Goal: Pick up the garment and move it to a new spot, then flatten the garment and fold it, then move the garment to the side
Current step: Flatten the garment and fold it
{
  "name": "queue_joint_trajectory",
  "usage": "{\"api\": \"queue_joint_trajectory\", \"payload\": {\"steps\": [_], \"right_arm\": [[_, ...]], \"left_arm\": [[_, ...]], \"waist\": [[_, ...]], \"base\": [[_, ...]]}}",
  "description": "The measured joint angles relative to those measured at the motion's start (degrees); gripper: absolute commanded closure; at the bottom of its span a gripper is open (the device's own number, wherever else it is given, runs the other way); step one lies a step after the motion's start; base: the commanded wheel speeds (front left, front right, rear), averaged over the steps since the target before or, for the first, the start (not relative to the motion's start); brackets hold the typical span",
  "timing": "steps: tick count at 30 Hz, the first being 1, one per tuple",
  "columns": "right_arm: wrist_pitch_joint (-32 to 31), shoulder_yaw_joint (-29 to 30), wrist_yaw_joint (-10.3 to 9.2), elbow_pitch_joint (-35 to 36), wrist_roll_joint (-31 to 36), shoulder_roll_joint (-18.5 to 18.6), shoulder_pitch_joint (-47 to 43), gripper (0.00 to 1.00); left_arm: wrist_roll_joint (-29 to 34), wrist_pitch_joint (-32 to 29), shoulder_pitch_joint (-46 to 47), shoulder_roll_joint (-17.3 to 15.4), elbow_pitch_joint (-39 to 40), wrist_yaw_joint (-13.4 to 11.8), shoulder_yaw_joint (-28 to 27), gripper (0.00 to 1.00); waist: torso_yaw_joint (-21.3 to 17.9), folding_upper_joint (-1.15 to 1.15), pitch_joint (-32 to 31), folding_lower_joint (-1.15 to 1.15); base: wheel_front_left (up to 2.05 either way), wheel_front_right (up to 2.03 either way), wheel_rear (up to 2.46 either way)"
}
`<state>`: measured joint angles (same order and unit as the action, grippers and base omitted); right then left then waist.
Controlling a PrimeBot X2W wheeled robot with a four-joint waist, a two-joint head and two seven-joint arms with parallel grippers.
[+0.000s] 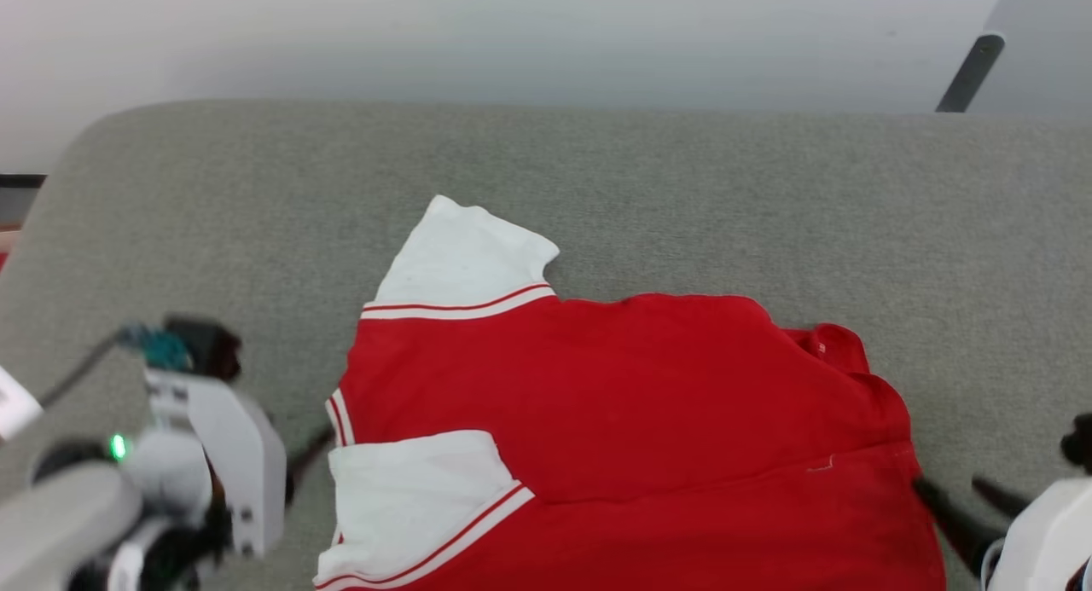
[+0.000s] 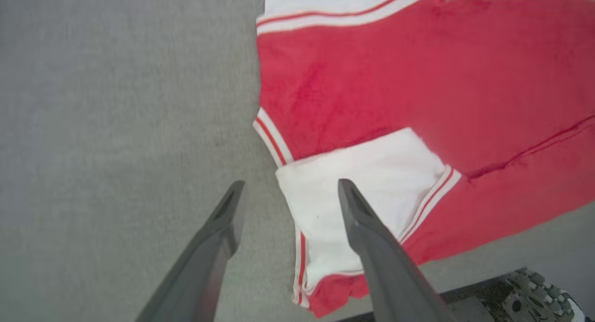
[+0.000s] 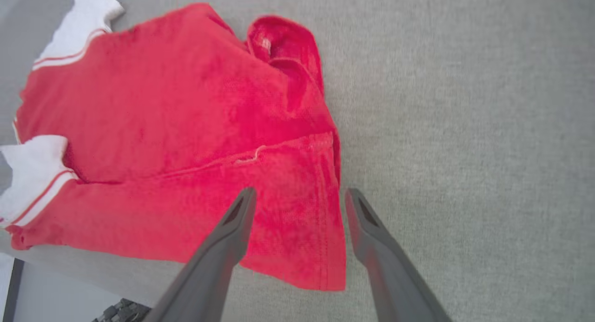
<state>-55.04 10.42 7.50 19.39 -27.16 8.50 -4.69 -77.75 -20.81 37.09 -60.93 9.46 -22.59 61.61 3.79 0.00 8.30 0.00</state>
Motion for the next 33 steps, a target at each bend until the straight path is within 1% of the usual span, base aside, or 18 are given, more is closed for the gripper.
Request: {"api": "queue_joint_trajectory", "payload": {"steps": [5, 6, 8, 13, 17, 21, 26, 31, 33], "right_arm": [[8.69, -1.74, 0.00, 2.26, 0.01, -0.44, 2.65, 0.00], [10.66, -2.07, 0.00, 2.47, 0.00, -0.54, 3.29, 0.00], [14.36, -3.48, -0.01, 2.99, -0.20, -0.41, 4.36, 0.00], [23.95, -6.60, -0.01, 4.56, -0.57, 0.14, 7.62, 0.00], [29.84, -8.16, -0.01, 5.32, -0.68, 0.36, 9.49, 0.00], [33.18, -8.90, -0.01, 5.75, -1.01, 0.52, 10.40, 0.00], [34.62, -9.26, -0.01, 5.43, -1.24, 0.91, 11.44, 0.00], [35.22, -9.51, -0.01, 4.95, -1.87, 0.93, 12.31, 0.00], [35.35, -9.65, -0.01, 4.80, -1.89, 0.98, 12.40, 0.00]], "left_arm": [[3.34, 1.35, 6.03, 1.01, -2.19, 2.64, -2.50, 0.00], [3.88, 1.46, 7.32, 1.36, -3.05, 3.47, -2.91, 0.00], [4.78, 1.89, 9.94, 2.25, -5.35, 4.57, -3.96, 0.00], [6.90, 2.04, 16.73, 5.15, -12.37, 8.23, -5.82, 0.00], [7.99, 1.09, 21.31, 6.72, -18.58, 11.24, -6.33, 0.00], [8.23, -2.08, 24.91, 8.56, -24.08, 13.90, -6.03, 0.00], [8.25, -7.84, 29.33, 10.22, -30.26, 16.83, -4.81, 0.00], [8.09, -12.02, 32.93, 12.68, -36.13, 18.62, -4.23, 0.00], [7.55, -13.67, 33.83, 13.60, -38.35, 18.74, -4.08, 0.00]], "waist": [[-1.47, 0.00, 0.88, 0.00], [-1.82, 0.00, 1.14, 0.00], [-2.51, 0.00, 1.77, 0.00], [-4.40, 0.00, 3.98, 0.00], [-6.13, 0.00, 6.21, 0.00], [-7.82, 0.00, 8.80, 0.00], [-9.74, 0.00, 12.31, 0.00], [-11.32, 0.00, 15.78, 0.00], [-11.85, 0.00, 17.00, 0.00]], "base": [[0.00, 0.00, 0.00], [0.00, 0.00, 0.00], [0.00, 0.00, 0.00], [0.00, 0.00, 0.00], [0.00, 0.00, 0.00], [0.00, 0.00, 0.00], [0.00, 0.00, 0.00], [0.00, 0.00, 0.00], [0.00, 0.00, 0.00]]}}
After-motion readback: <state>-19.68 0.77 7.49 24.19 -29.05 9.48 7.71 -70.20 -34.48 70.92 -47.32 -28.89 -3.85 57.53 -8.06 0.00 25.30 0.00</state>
